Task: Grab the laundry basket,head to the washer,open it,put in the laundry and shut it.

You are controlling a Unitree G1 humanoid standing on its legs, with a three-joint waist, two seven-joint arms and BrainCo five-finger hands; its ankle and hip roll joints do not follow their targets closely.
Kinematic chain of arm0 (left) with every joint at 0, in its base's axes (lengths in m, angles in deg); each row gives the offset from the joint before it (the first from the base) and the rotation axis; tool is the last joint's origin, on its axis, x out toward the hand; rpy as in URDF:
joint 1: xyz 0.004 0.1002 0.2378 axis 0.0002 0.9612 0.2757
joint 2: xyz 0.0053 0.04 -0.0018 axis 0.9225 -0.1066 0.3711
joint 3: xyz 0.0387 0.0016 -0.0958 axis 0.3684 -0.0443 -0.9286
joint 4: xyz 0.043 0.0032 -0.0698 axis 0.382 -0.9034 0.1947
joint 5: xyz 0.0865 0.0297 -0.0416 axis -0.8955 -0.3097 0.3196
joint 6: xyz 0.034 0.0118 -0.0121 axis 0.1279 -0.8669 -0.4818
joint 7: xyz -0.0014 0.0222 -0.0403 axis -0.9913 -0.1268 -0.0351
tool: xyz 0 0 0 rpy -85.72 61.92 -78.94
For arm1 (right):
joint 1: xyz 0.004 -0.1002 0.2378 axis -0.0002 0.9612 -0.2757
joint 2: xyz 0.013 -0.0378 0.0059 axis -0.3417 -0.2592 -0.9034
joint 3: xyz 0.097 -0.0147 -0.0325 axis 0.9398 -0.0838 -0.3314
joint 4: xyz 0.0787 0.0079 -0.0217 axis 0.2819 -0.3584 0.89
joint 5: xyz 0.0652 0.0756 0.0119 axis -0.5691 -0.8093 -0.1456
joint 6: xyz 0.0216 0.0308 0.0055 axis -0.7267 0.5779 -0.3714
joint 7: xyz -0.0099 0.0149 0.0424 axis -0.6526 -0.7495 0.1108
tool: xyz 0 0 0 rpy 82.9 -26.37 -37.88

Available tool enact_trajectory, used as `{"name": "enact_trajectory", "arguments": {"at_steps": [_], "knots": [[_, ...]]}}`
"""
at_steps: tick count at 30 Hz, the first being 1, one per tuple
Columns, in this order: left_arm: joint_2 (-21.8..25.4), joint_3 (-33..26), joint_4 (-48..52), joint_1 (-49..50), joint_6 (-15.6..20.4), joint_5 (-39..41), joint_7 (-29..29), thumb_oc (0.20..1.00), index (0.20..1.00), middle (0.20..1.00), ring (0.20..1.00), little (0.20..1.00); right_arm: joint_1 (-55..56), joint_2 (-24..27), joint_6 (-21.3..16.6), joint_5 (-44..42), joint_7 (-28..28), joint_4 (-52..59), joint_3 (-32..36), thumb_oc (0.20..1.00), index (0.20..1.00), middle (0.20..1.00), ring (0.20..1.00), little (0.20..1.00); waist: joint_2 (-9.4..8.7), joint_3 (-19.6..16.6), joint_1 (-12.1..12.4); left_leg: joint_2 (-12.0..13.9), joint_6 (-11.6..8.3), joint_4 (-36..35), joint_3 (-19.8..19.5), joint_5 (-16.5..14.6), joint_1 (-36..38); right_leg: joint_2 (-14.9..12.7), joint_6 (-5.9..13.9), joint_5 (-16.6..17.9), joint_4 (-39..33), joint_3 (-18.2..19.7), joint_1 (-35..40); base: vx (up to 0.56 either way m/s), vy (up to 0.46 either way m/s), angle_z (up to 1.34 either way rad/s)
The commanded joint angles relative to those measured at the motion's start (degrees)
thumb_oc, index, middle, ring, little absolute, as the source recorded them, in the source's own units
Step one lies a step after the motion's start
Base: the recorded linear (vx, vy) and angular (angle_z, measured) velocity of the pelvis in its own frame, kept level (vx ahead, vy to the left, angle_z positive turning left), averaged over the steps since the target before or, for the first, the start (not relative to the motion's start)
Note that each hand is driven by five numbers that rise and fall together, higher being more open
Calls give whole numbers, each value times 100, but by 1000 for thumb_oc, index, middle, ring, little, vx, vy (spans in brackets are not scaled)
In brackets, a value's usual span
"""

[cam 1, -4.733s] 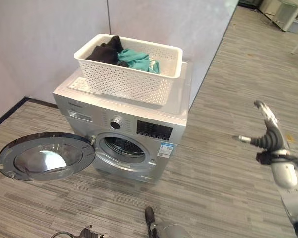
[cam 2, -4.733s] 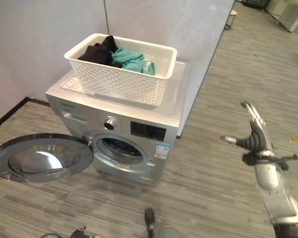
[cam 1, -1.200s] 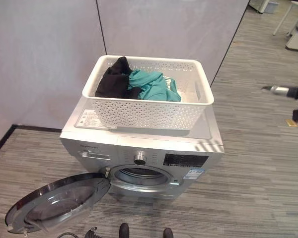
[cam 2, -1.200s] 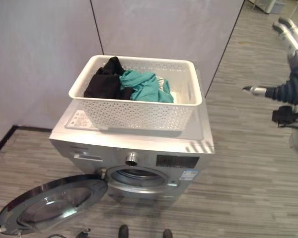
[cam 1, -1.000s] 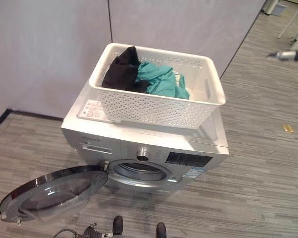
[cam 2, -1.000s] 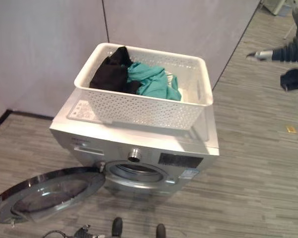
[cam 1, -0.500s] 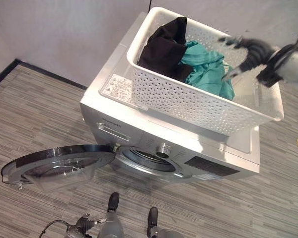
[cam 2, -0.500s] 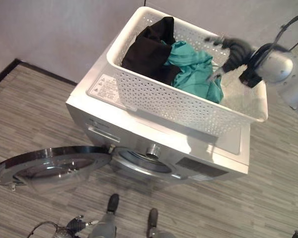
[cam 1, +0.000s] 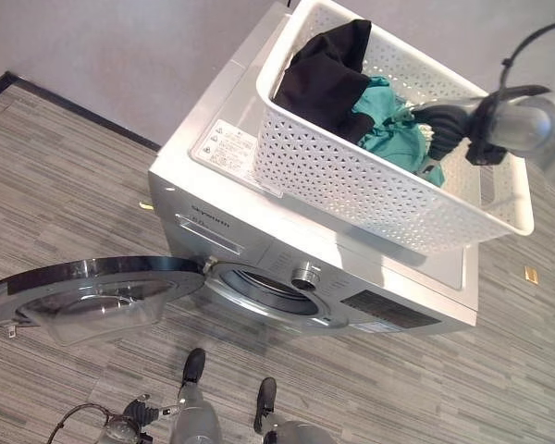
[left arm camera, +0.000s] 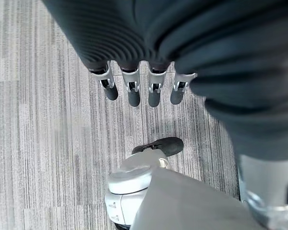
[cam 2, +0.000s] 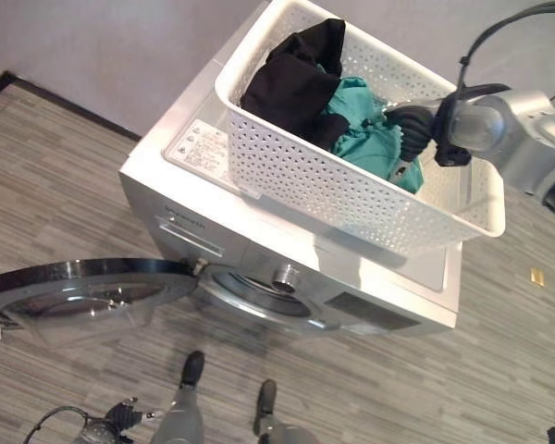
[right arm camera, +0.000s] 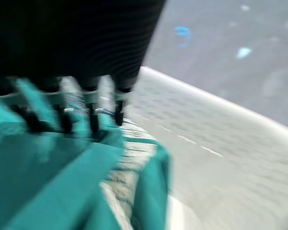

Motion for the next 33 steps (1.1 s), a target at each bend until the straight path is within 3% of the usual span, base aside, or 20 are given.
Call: {"name": "enact_trajectory", "arguments": {"at_steps": [1, 13, 14, 15, 16, 19, 21, 23, 24, 25, 27, 28, 29, 31, 33], "knots": [[-76, -175, -43, -189, -32, 182, -133, 1000, 1000, 1000, 1000, 1000, -617, -181, 222, 831, -520, -109, 303, 1000, 1000, 1000, 1000, 1000, -41, 122, 98, 75, -120, 10, -128, -402, 119, -147, 328, 153, 38, 65, 89, -14, -13, -7], [-217, -157, -107, -466, -137, 365, -272, 1000, 1000, 1000, 1000, 1000, 629, -1521, 322, 2221, -581, -418, 1202, 1000, 1000, 1000, 1000, 1000, -18, 315, 131, 91, -93, 10, -174, -387, 24, -116, 280, 157, 40, 90, 4, -6, -5, -2], [-212, -161, -110, -476, -140, 364, -293, 1000, 1000, 1000, 1000, 1000, 667, -1597, 331, 2292, -561, -449, 1244, 711, 711, 711, 711, 711, -12, 316, 136, 93, -94, 10, -174, -387, 22, -118, 278, 152, 39, 89, 0, 0, 0, 0], [-210, -154, -129, -497, -139, 354, -306, 1000, 1000, 1000, 1000, 1000, 753, -1721, 320, 2369, -552, -566, 1265, 576, 576, 576, 576, 576, 5, 323, 148, 94, -93, 10, -179, -388, 19, -119, 277, 142, 39, 85, 0, 0, 0, 0], [-205, -147, -130, -501, -141, 364, -317, 1000, 1000, 1000, 1000, 1000, 759, -1828, 353, 2386, -577, -673, 1306, 200, 200, 200, 200, 200, 15, 321, 154, 94, -92, 10, -190, -386, 16, -119, 275, 139, 39, 87, 0, 0, 0, 0], [-203, -129, -136, -524, -149, 376, -343, 1000, 1000, 1000, 1000, 1000, 745, -1980, 378, 2478, -664, -882, 1377, 200, 200, 200, 200, 200, 40, 325, 156, 85, -91, 10, -197, -380, 8, -117, 269, 135, 38, 96, -8, 0, 0, 0], [-215, -157, -156, -528, -163, 415, -383, 1000, 1000, 1000, 1000, 1000, 566, -1958, 352, 2596, -1036, -643, 1589, 200, 200, 200, 200, 200, 81, 310, 91, 91, -91, 10, -159, -380, 18, -113, 267, 126, 42, 130, -19, -9, 16, -1], [-273, -230, -185, -529, -154, 352, -445, 1000, 1000, 1000, 1000, 1000, 676, -1508, 274, 2408, -1661, -421, 2051, 200, 200, 200, 200, 200, 120, 286, 18, 87, -92, 10, -125, -383, 41, -117, 280, 129, 47, 168, -21, -6, 10, -2], [-266, -216, -187, -531, -153, 351, -446, 1000, 1000, 1000, 1000, 1000, 700, -1487, 278, 2411, -1659, -401, 2074, 200, 200, 200, 200, 200, 111, 289, 34, 87, -92, 10, -123, -384, 45, -117, 280, 129, 47, 171, -18, 0, 0, 0], [-234, -282, -145, -493, -115, 158, -527, 1000, 1000, 1000, 1000, 1000, 640, -952, 223, 2571, -1976, 25, 2344, 200, 200, 200, 200, 200, 161, 237, -11, 75, -86, 10, -114, -418, 80, -131, 288, 92, 50, 183, 7, 22, -18, -4], [-244, -264, -118, -501, -78, 69, -557, 1000, 1000, 1000, 1000, 1000, 722, -735, 237, 2561, -2272, -8, 2588, 200, 200, 200, 200, 200, 185, 220, -2, 67, -81, 10, -120, -435, 99, -141, 289, 74, 51, 175, 29, 26, -19, 0], [-235, -253, -62, -499, -32, -48, -598, 1000, 1000, 1000, 1000, 1000, 752, -296, 213, 2676, -2606, 76, 2822, 200, 200, 200, 200, 200, 232, 150, -7, 50, -69, 10, -122, -468, 148, -155, 290, 39, 55, 173, 71, 24, -13, 4], [-234, -246, -62, -500, -32, -50, -598, 1000, 1000, 1000, 1000, 1000, 771, -284, 216, 2681, -2603, 92, 2839, 200, 200, 200, 200, 200, 230, 152, -2, 50, -69, 10, -124, -469, 151, -155, 290, 37, 56, 171, 75, 53, -23, 8], [-296, -238, -17, -498, 7, -202, -614, 1000, 1000, 1000, 1000, 1000, 950, 112, 314, 2835, -3133, 197, 3385, 200, 200, 200, 200, 200, 328, 22, -31, 32, -52, 10, -111, -513, 244, -175, 290, -5, 55, 169, 156, 44, -12, 1], [-296, -220, -19, -479, 15, -229, -614, 1000, 1000, 1000, 1000, 1000, 1131, 191, 299, 2851, -3186, 269, 3576, 200, 200, 200, 200, 200, 327, -14, -26, 23, -45, 10, -111, -528, 279, -176, 289, -18, 55, 173, 191, 23, -6, 0]]}}
